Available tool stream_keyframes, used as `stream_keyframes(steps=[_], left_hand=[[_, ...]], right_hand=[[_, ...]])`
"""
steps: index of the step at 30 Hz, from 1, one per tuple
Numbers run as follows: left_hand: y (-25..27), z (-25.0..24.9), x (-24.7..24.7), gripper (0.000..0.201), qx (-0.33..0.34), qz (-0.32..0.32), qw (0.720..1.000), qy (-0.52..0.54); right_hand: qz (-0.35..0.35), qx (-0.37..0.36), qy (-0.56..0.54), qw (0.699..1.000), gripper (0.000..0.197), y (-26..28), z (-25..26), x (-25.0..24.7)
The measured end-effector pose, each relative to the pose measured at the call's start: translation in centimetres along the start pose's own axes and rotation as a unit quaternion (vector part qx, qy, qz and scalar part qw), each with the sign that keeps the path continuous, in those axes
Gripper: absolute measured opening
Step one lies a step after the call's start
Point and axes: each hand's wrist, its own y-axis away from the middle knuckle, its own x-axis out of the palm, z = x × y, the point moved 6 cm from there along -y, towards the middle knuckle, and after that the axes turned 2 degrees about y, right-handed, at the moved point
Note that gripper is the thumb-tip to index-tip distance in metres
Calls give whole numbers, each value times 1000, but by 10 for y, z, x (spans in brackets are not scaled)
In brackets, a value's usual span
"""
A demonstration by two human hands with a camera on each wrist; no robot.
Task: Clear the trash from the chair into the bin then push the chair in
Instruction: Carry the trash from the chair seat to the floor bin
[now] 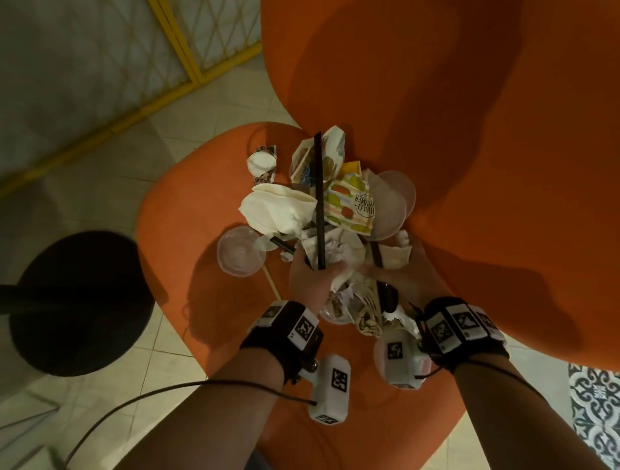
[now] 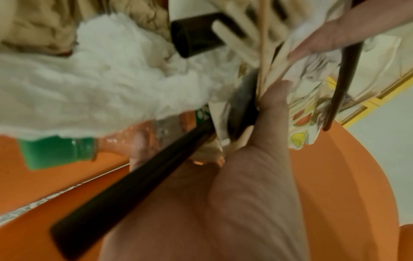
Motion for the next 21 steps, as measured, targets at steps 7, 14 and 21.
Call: stream_keyframes(steps=[7, 14, 21], left_hand=[[6, -7, -9, 42, 35, 9, 999, -17], [11, -13, -10, 44, 69, 15, 997, -41], [21, -21, -17, 32, 106, 26, 991, -79]], right_hand=[[7, -2, -43, 999, 110, 2, -9, -2], [22, 21, -43, 999, 109, 6, -8, -5], [27, 8, -36, 999, 124, 10, -10, -4]])
